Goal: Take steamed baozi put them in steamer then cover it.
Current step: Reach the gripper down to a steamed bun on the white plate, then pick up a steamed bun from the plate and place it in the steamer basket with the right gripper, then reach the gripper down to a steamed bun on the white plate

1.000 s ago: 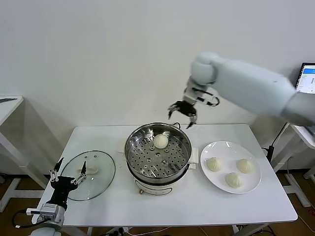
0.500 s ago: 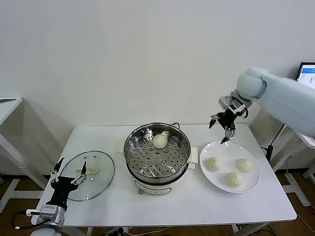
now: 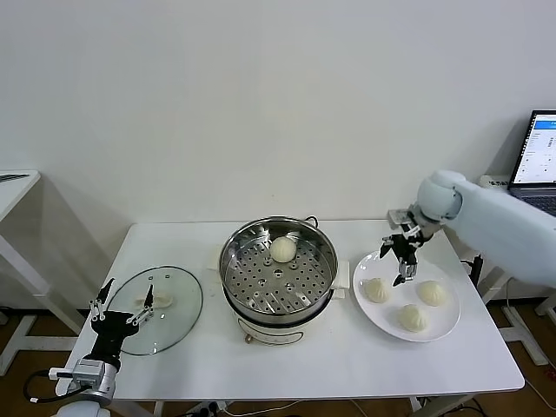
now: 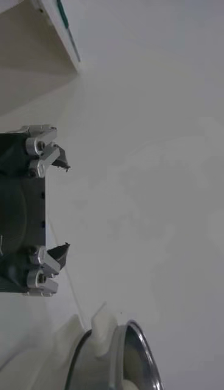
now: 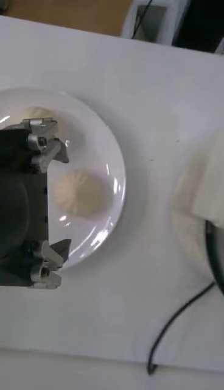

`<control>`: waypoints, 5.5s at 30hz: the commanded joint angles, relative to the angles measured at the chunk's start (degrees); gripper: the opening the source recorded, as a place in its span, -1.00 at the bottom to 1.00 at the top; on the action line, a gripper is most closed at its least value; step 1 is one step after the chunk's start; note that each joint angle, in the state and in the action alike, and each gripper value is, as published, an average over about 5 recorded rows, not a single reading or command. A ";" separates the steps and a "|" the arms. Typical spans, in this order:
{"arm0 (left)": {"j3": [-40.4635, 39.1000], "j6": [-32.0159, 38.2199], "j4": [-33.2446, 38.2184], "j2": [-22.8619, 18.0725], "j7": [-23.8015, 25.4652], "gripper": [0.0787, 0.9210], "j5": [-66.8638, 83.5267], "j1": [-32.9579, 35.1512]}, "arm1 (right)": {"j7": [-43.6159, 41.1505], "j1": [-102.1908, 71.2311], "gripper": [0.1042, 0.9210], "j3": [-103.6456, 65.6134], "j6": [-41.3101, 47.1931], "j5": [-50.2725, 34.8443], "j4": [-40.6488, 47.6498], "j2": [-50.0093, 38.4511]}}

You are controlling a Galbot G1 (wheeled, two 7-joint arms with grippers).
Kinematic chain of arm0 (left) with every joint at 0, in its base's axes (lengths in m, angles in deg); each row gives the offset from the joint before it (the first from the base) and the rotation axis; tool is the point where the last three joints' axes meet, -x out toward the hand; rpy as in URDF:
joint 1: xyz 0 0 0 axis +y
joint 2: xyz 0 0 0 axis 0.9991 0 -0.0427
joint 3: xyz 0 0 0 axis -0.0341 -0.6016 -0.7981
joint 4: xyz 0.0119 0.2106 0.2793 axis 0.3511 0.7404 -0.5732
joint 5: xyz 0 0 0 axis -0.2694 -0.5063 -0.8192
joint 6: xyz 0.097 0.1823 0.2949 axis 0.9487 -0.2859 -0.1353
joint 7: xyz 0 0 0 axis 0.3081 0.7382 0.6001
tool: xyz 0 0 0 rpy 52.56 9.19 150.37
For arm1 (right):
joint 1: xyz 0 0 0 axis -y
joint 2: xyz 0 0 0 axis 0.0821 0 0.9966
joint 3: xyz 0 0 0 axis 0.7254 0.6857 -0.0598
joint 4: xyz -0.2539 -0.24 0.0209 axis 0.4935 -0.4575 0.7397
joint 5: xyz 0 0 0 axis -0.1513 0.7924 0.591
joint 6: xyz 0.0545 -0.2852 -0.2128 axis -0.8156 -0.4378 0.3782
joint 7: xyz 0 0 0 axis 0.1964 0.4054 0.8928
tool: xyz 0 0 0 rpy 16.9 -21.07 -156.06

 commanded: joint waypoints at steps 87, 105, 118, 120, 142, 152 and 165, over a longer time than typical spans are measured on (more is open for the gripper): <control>2.93 0.25 1.99 0.89 1.28 0.77 1.91 -0.16 | 8.86 38.40 0.41 26.88 22.91 -35.48 -25.61 16.10; 3.94 0.14 2.04 0.75 1.42 0.77 2.51 -0.07 | 8.46 20.91 0.41 21.51 24.60 -26.61 -4.82 34.81; 4.91 0.29 1.35 0.69 1.72 0.77 2.58 0.00 | 7.86 13.71 0.41 16.54 22.61 -20.04 7.25 40.34; 4.87 0.31 1.22 0.66 1.73 0.77 2.59 -0.03 | 7.92 13.56 0.42 16.26 22.51 -19.85 7.49 40.60; 2.49 -0.33 2.04 0.56 1.22 0.77 2.17 -0.19 | -1.79 31.55 0.76 17.70 12.23 -24.01 -20.82 -3.38; 1.90 -0.28 2.32 0.81 1.28 0.77 1.19 0.82 | -7.80 5.17 0.76 0.50 -0.13 -5.85 -18.43 -20.24; 0.13 -0.15 2.19 0.68 1.05 0.77 0.04 1.12 | -5.39 -15.26 0.76 -14.32 -4.64 9.77 -11.43 -16.50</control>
